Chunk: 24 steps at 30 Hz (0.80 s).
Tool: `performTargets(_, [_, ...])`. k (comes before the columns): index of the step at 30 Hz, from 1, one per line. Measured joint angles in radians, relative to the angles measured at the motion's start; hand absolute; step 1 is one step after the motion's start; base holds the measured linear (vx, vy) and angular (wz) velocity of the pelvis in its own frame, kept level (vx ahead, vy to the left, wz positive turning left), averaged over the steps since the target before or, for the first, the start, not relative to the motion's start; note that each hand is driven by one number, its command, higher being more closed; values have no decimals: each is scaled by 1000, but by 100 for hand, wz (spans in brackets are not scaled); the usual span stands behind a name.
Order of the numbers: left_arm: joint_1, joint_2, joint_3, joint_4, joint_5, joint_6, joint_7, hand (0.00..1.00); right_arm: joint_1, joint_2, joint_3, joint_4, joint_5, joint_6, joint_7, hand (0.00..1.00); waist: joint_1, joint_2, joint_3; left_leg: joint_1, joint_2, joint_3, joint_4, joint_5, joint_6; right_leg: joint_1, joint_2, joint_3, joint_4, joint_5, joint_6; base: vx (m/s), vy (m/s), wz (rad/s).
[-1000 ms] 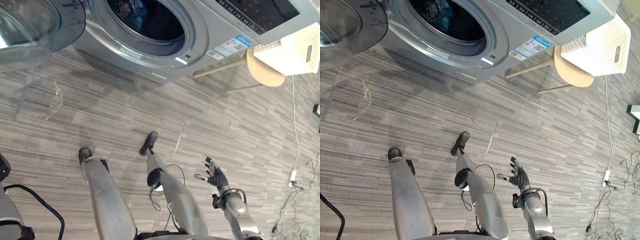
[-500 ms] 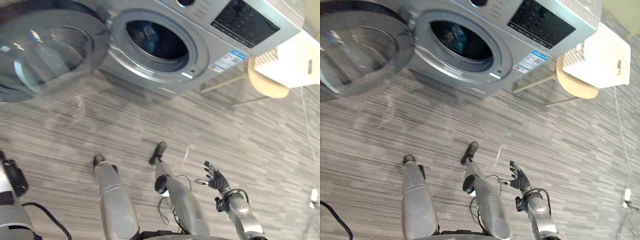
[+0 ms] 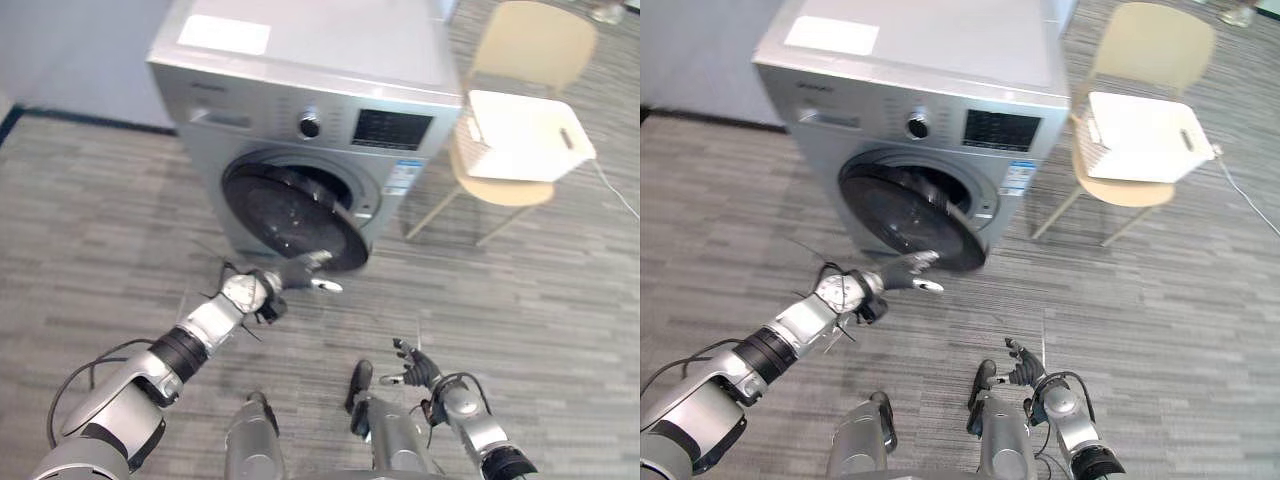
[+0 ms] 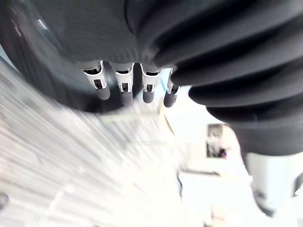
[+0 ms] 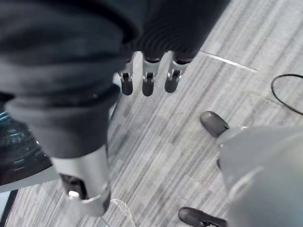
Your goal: Pick up the laundry basket with both hands and put the clothes into the washing machine.
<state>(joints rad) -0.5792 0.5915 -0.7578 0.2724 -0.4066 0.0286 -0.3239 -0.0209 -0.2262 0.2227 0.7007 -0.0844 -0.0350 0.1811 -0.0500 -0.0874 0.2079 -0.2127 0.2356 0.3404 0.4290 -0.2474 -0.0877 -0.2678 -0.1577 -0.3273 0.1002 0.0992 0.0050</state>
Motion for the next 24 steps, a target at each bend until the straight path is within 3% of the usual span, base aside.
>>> performTargets(1, [12,13,13,-42,-28,-18,-6,0,43,-10,4,12,-10,0,1,0,-22,26,-39,25,4,21,-14,2,2,7,2,1,-7,27,6,182,-6,-38])
performTargets(4, [56,35,67,-110,-61,-40,-4,0,100,-41,2,77,-46,0,8,0,-34,101,-96,59,8,27,-63,11,-14,24,32,5,-46,41,19,235,-14,-26])
performTargets(8, [165,86,102,-161,-68,-45,-28,0,119,-47,-21,114,-87,-4,18,0,-47,137,-120,153,6,32,-153,36,-41,84,54,5,-83,41,19,179,-21,-13])
performTargets(14, [444,130,164,-284,-46,-49,-110,0,134,-45,-64,143,-123,-22,18,0,-45,140,-140,182,-12,29,-193,51,-41,130,52,1,-142,49,30,54,14,6])
performTargets(20, [728,99,181,-225,109,-55,-193,0,135,-41,-97,149,-125,-24,18,0,-34,142,-155,219,-28,35,-225,51,-40,172,53,11,-199,81,39,-29,16,-2])
performTargets(21, [758,71,182,-173,162,-57,-204,0,136,-38,-107,148,-125,-23,18,0,-27,141,-155,219,-28,39,-227,50,-40,173,52,18,-200,82,39,-120,14,-14])
performTargets(23, [803,-62,179,7,438,-105,-214,0,137,-29,-109,129,-124,-21,19,0,-19,137,-152,218,-29,49,-231,46,-37,165,51,34,-204,83,41,-106,10,-18])
performTargets(24, [798,-99,180,61,486,-117,-213,0,136,-24,-109,119,-124,-21,19,0,-19,134,-149,210,-29,50,-225,43,-37,157,51,39,-204,84,43,-67,7,-16])
